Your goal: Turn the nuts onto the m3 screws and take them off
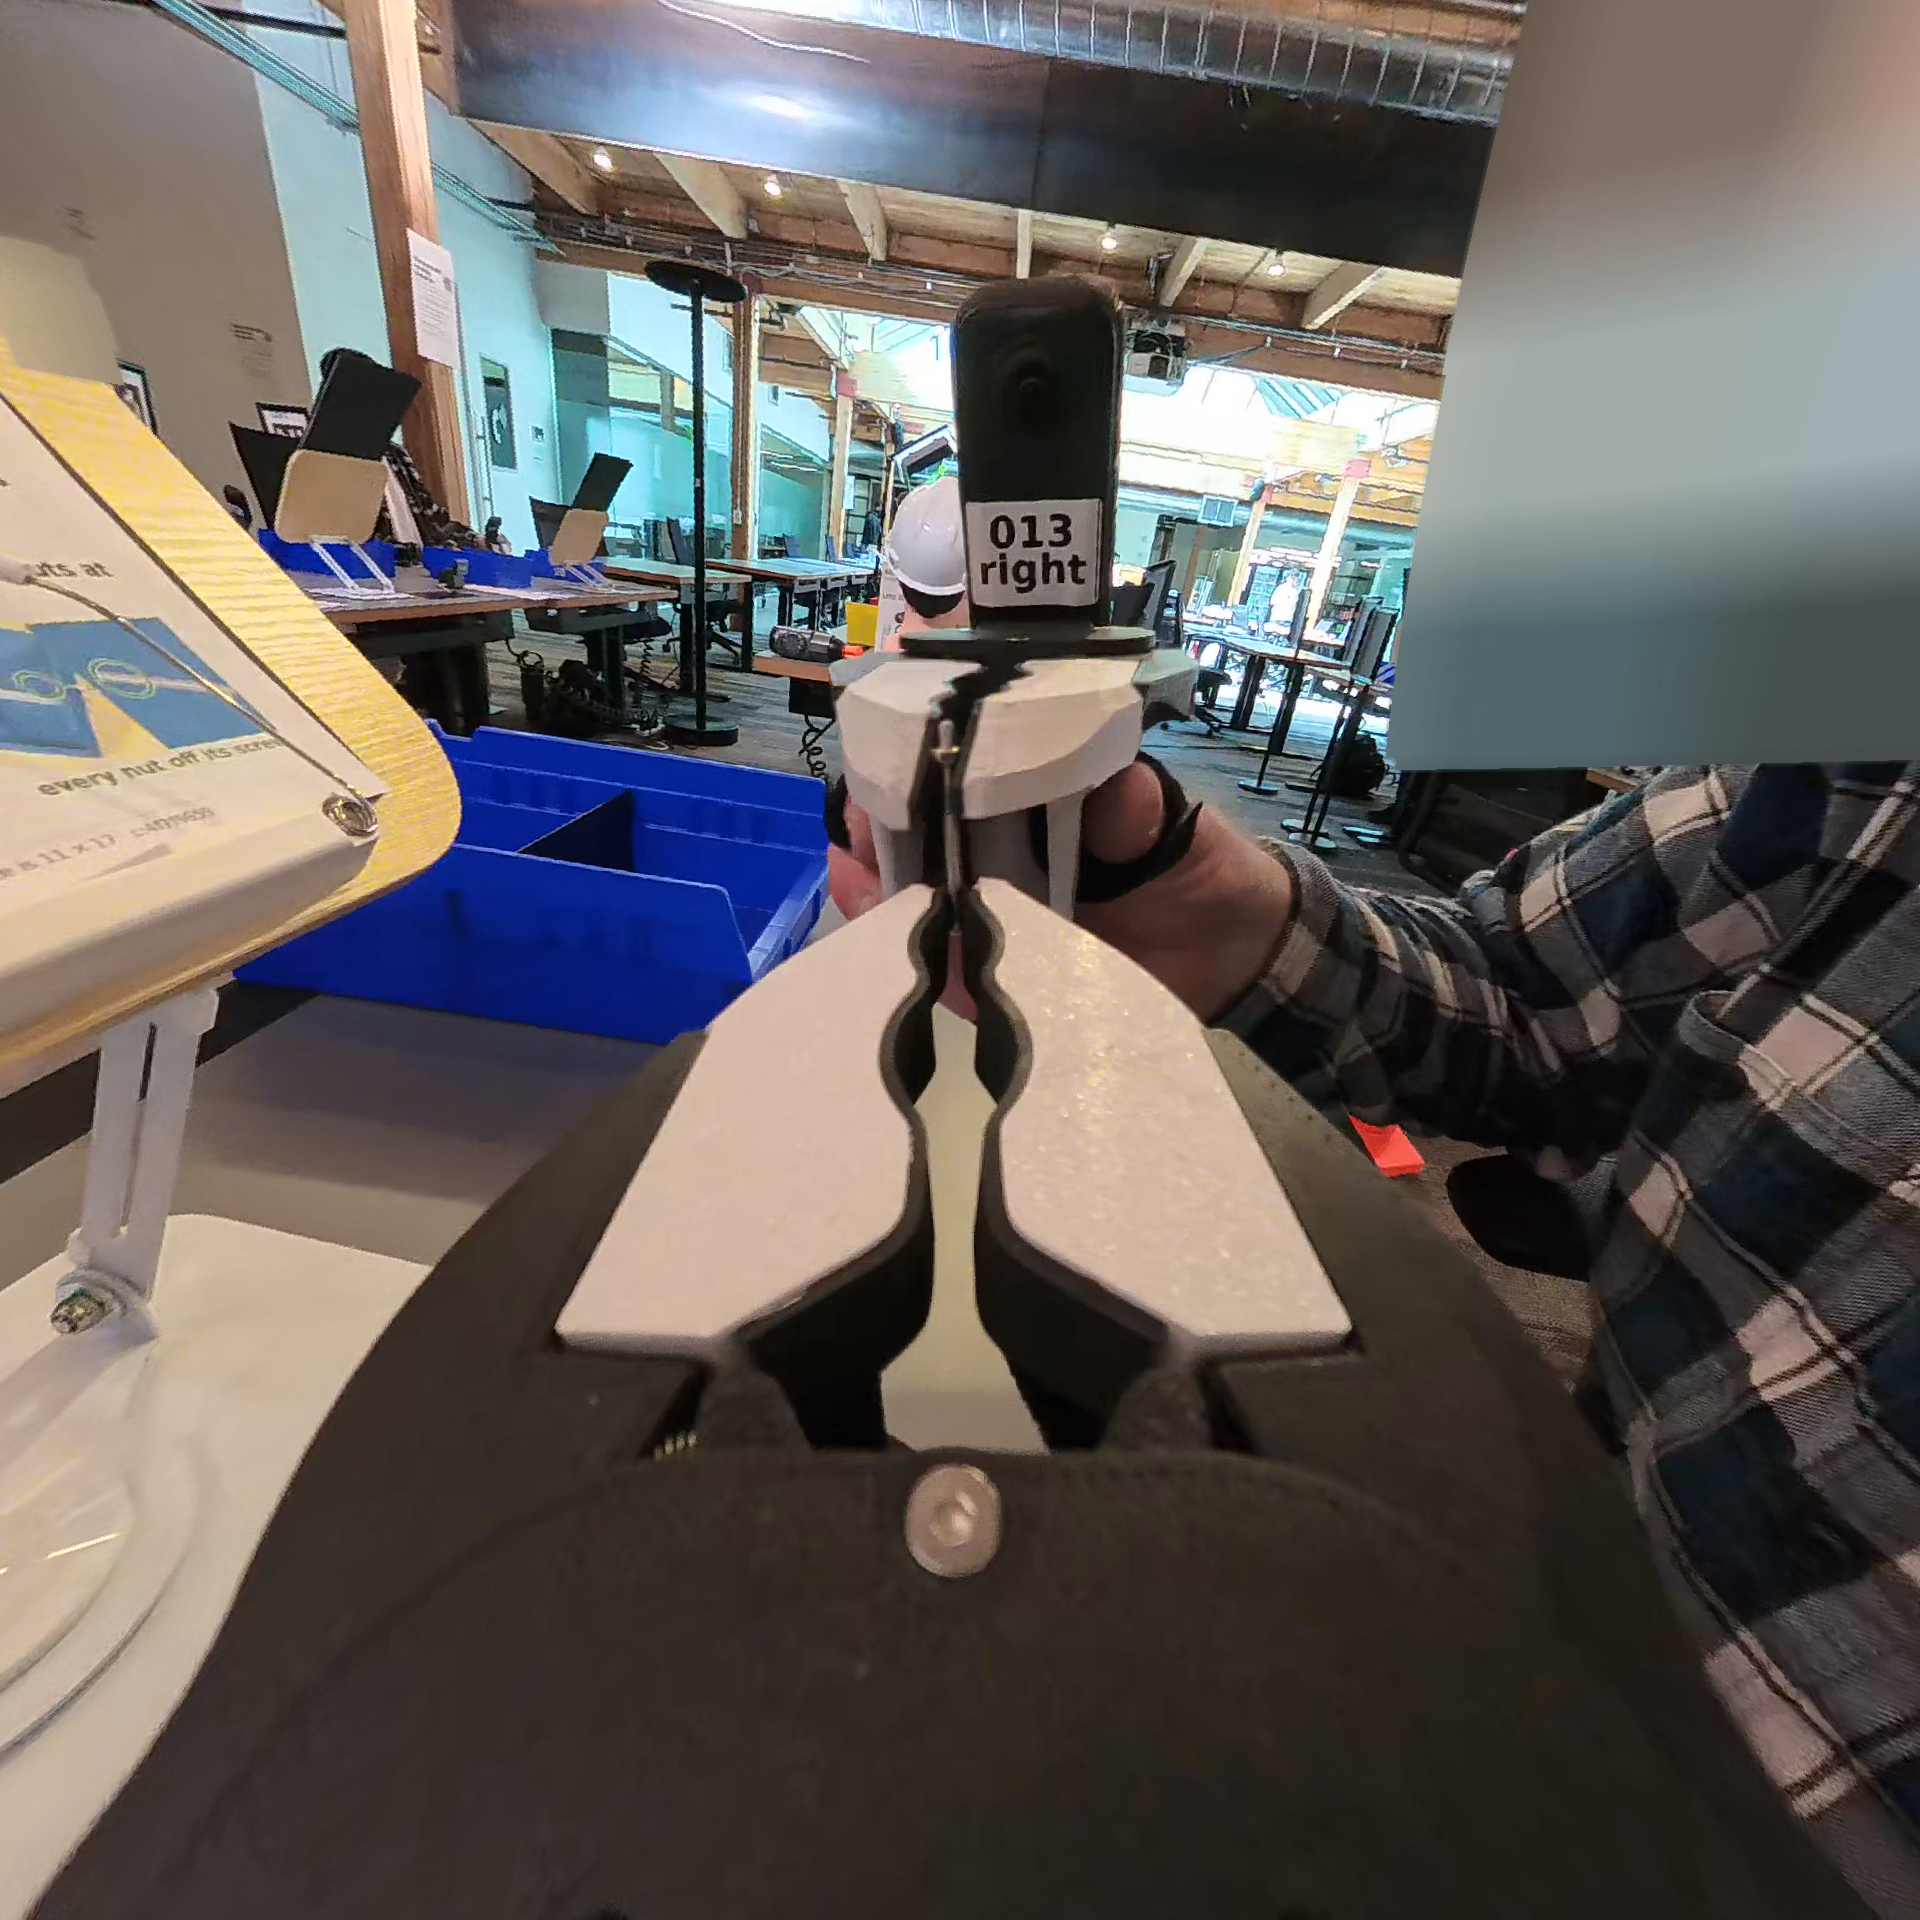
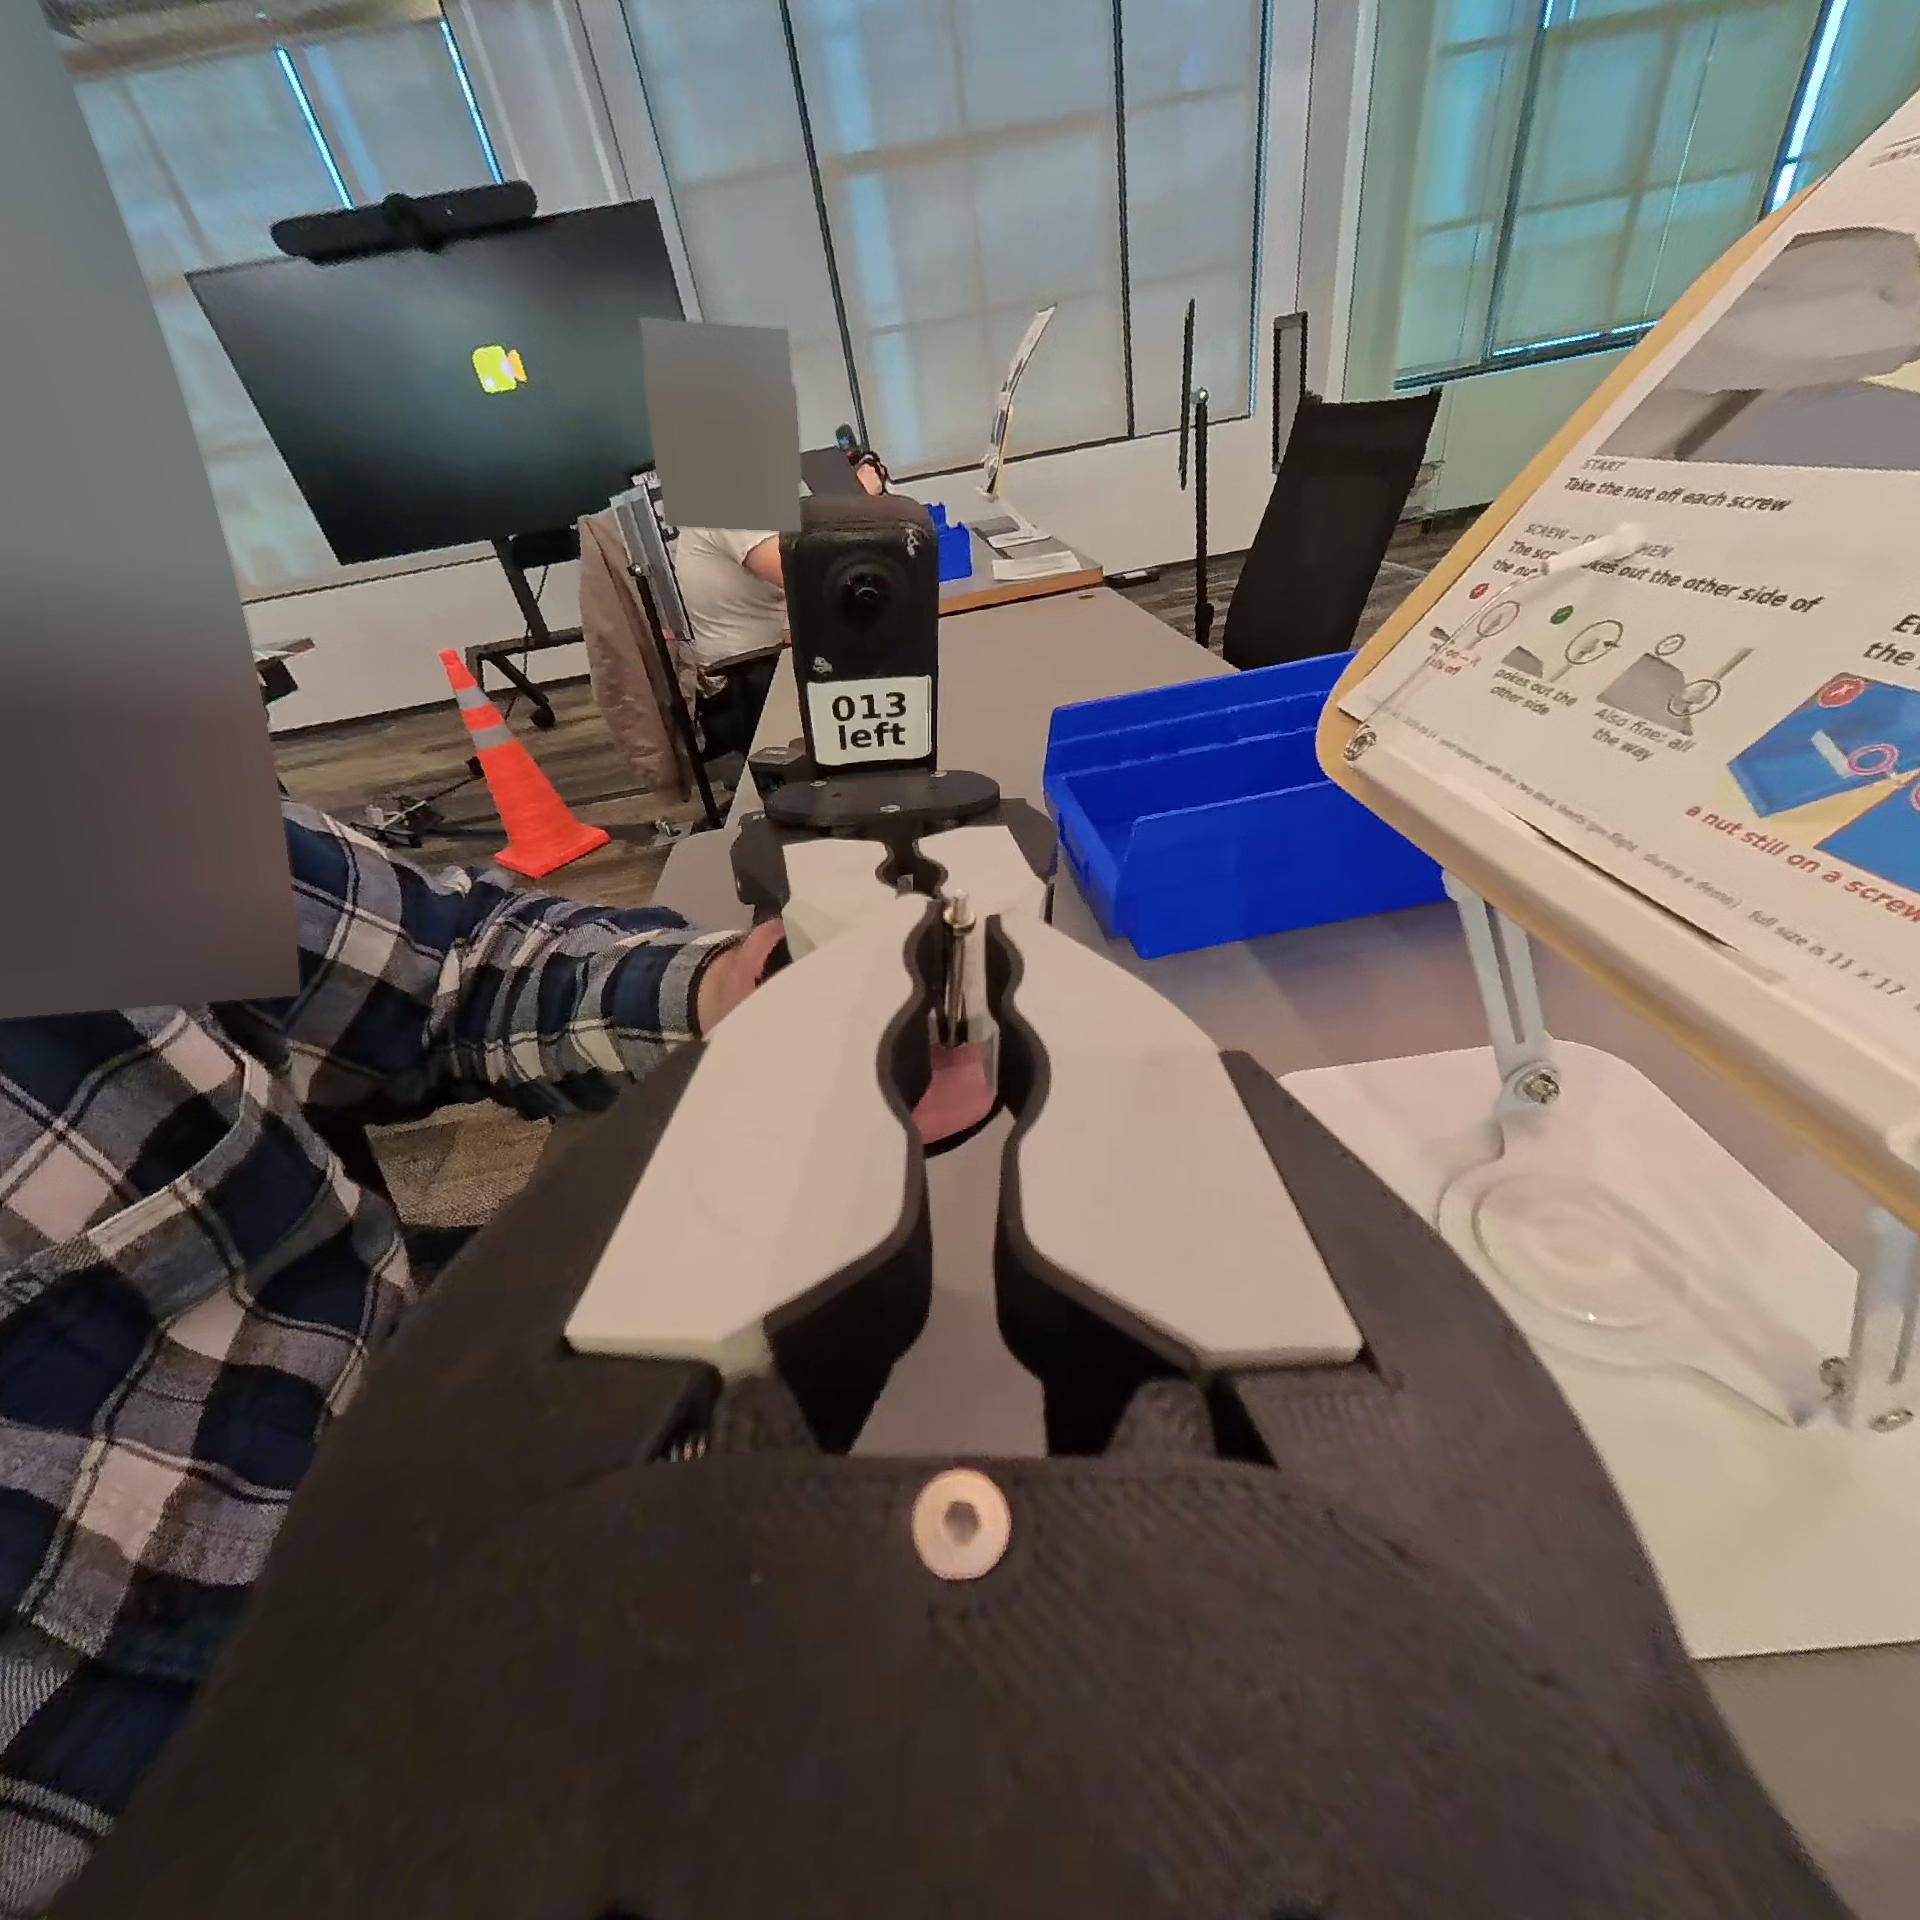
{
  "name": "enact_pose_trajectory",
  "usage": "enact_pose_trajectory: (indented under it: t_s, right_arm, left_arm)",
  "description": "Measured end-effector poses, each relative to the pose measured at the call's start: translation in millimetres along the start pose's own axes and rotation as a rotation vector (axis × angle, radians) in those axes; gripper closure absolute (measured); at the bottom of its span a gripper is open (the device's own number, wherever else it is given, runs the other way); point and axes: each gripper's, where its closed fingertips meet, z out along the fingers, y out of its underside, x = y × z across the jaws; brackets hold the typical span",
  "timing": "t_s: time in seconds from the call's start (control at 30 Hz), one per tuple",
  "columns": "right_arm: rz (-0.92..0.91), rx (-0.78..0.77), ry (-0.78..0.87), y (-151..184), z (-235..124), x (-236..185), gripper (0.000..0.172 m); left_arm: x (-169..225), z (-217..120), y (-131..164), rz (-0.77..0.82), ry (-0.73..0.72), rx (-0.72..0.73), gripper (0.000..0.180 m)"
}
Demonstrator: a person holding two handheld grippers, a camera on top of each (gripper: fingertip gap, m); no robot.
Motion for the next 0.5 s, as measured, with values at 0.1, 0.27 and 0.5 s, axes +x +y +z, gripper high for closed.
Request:
enact_pose_trajectory:
  t_s: [0.1, 0.27, 0.5]
  right_arm:
    - [-0.003, -0.004, -0.001, 1.1, -2.5, 2.3, 0.167]
    - [-0.011, -0.008, 0.019, -0.9, -8.0, 8.4, 0.167]
    - [-0.028, -0.068, 0.014, 3.4, -7.8, 10.4, 0.167]
  left_arm:
    - [-0.8, 3.6, 1.1, -0.021, 0.023, 0.005, 0.178]
    - [-9.0, 8.1, 4.7, 0.016, 0.006, -0.032, 0.144]
    - [-6.7, 22.4, 9.7, 0.104, 0.021, -0.121, 0.159]
